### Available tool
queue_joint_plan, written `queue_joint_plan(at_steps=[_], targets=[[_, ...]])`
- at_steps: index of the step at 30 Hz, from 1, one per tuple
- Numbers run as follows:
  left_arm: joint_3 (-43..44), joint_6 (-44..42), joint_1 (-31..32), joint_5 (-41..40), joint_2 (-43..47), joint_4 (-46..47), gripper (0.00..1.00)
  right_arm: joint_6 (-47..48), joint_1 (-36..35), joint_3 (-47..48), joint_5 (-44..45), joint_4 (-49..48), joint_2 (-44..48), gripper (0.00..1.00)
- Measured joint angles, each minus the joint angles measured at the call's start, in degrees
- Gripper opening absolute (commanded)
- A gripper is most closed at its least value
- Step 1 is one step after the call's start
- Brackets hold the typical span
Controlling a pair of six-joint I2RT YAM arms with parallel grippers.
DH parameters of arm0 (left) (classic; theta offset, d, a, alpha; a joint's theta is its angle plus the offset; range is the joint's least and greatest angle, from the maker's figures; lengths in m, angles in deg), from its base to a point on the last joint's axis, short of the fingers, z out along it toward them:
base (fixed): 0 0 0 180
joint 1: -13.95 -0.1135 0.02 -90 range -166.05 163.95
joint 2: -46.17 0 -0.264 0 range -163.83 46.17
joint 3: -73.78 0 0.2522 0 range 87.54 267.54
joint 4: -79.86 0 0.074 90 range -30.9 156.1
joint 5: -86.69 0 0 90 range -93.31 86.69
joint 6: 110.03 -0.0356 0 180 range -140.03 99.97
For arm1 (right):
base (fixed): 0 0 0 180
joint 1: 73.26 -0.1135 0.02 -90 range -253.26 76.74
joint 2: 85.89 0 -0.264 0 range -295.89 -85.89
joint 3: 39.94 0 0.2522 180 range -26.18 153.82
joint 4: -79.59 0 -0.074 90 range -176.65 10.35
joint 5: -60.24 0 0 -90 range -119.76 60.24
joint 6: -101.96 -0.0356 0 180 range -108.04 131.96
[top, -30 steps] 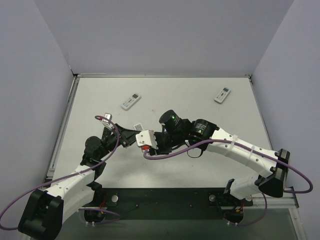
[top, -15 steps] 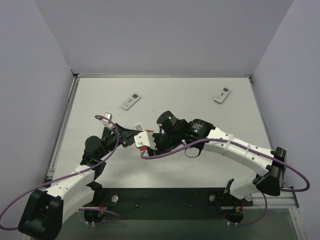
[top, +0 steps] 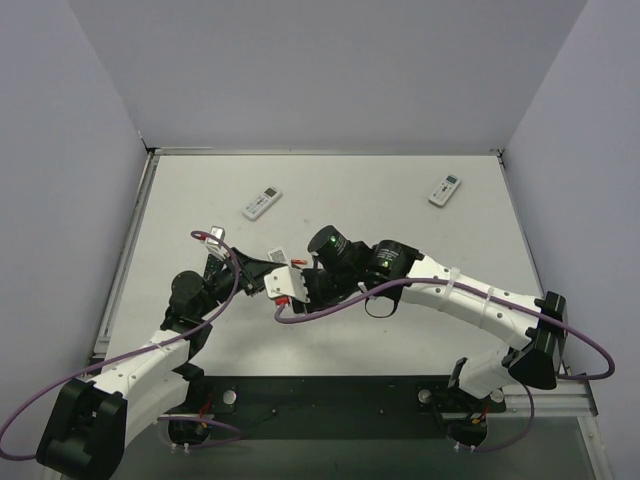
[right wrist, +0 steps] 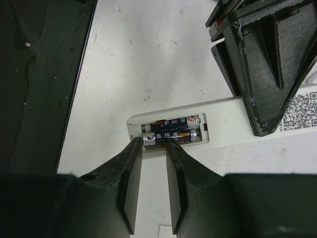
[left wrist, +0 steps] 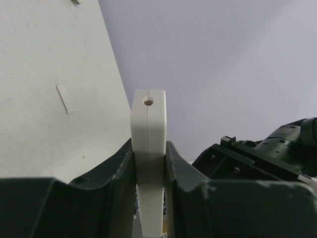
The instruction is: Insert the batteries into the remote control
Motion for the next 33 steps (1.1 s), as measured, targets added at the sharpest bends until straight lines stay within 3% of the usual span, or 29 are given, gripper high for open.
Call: queue_joint_plan(at_steps=[5, 17, 33], targets=[[0.00, -0.46, -0.04, -0.20, 0.00, -0.87, 0.00, -0.76, -0.39, 0.22, 1.99, 0.02, -0.63, 0.18], [0.00, -2.97, -0.46, -2.91, 0.00, -3.61, 0.00, -3.91, -0.76, 2.47, 6.25, 2.10, -4.68, 0.00], [0.00, -5.07, -0.81, -5.27, 0.13, -7.82, 0.00, -13.68, -1.84, 8.02, 16.61, -0.22, -11.93, 0.00]])
